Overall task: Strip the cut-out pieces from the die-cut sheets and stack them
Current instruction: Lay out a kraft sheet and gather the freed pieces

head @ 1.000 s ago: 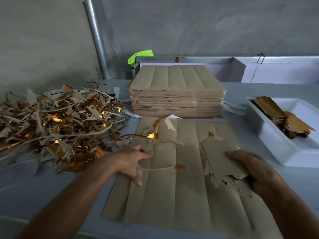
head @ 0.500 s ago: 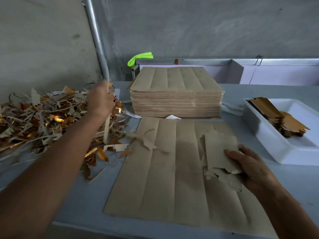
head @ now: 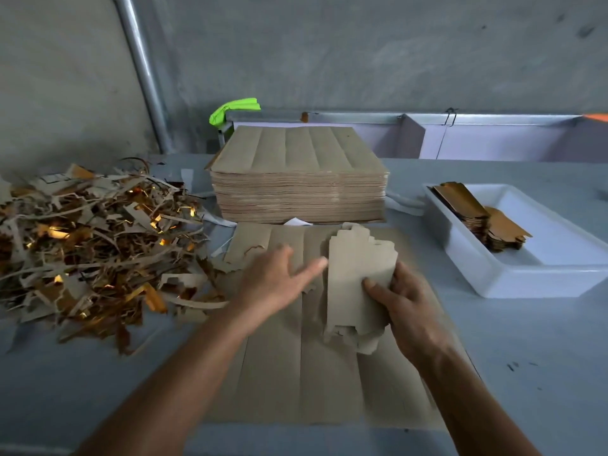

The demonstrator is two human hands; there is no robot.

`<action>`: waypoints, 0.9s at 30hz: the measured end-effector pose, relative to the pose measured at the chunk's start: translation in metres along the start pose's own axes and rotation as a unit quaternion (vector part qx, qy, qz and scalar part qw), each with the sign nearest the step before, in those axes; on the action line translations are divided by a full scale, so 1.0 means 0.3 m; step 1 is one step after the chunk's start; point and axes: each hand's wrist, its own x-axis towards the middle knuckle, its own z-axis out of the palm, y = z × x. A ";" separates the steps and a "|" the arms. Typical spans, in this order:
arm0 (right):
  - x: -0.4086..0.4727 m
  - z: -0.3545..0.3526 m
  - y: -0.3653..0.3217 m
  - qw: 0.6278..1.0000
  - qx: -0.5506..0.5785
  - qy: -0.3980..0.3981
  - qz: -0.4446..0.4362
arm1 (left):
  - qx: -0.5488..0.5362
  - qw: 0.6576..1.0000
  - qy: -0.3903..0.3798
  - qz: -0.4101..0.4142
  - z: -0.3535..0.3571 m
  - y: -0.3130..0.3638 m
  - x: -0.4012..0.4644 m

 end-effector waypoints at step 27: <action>-0.059 0.062 0.141 0.994 -0.107 -0.022 0.019 | -0.393 0.912 -0.109 0.032 0.276 -0.078 -0.065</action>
